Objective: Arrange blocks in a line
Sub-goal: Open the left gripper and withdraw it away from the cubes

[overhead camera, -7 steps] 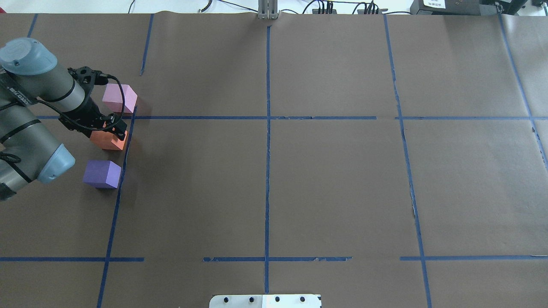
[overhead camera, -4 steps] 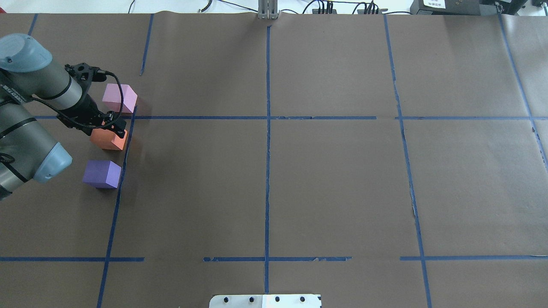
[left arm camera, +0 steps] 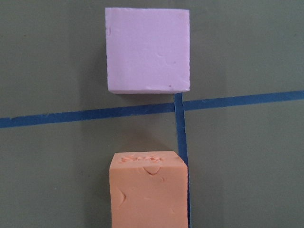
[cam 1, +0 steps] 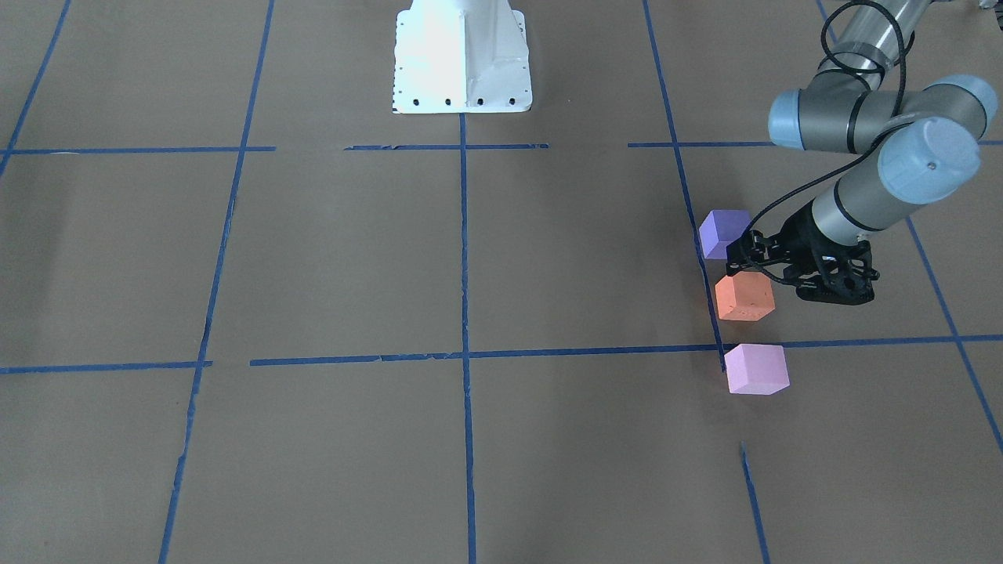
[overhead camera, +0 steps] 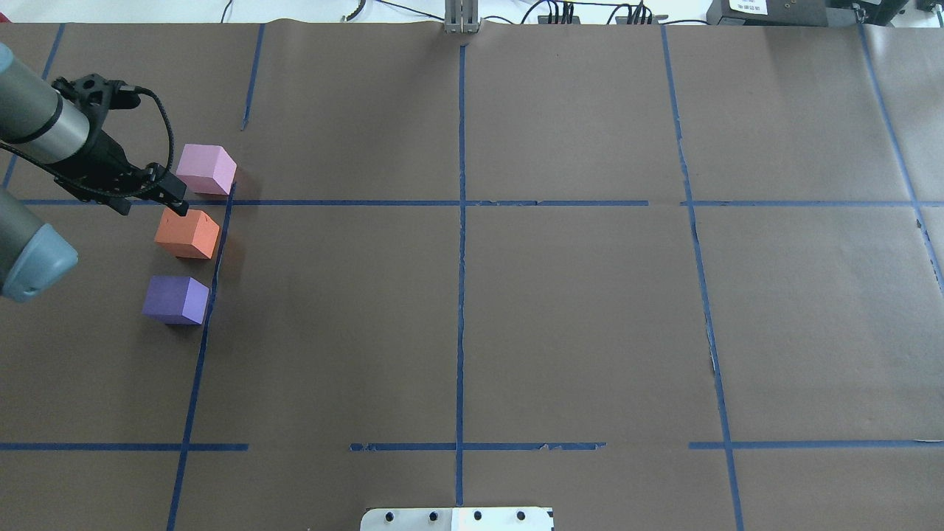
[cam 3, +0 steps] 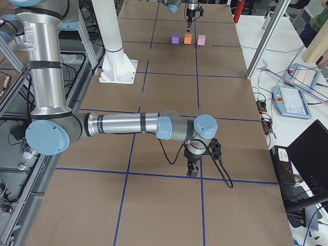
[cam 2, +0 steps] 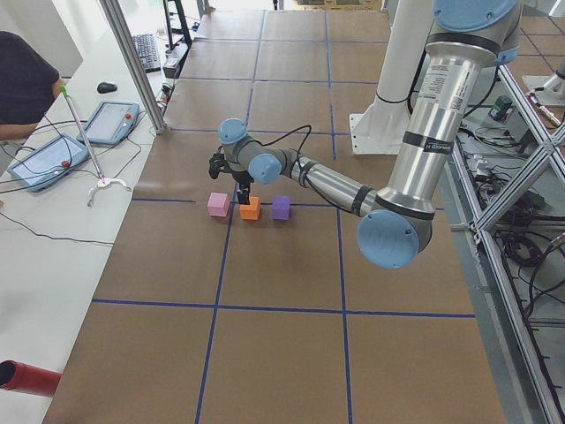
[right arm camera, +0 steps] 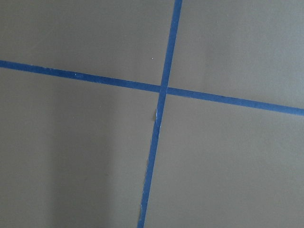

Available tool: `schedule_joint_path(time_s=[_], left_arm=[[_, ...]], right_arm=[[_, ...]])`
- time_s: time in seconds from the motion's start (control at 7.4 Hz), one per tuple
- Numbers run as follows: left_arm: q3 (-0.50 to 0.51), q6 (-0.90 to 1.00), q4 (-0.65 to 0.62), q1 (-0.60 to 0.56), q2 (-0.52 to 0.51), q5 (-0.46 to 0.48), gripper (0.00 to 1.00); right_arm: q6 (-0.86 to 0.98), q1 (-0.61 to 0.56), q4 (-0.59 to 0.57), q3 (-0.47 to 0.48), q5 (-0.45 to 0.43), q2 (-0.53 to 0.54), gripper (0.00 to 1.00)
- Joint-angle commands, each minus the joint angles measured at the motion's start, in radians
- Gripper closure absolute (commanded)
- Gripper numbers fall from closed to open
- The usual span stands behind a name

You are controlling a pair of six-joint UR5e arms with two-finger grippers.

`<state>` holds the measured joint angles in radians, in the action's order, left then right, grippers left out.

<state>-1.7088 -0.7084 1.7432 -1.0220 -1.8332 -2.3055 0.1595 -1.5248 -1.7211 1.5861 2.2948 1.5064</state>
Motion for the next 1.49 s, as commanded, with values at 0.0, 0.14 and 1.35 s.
schedule_joint_path(time_s=[0.0,0.14,1.35], left_arm=[[-0.086,0.056,-0.09,-0.109,0.021,0.003,0.0],[-0.087,0.123,-0.09,-0.166,0.046,0.001,0.0],[0.026,0.874,-0.06,-0.586,0.362,-0.025,0.0]], right_arm=[[0.0,0.0,0.0,0.0,0.0,0.0,0.0],[0.0,0.0,0.0,0.0,0.0,-0.002,0.0],[0.0,0.0,0.0,0.0,0.0,0.0,0.0]])
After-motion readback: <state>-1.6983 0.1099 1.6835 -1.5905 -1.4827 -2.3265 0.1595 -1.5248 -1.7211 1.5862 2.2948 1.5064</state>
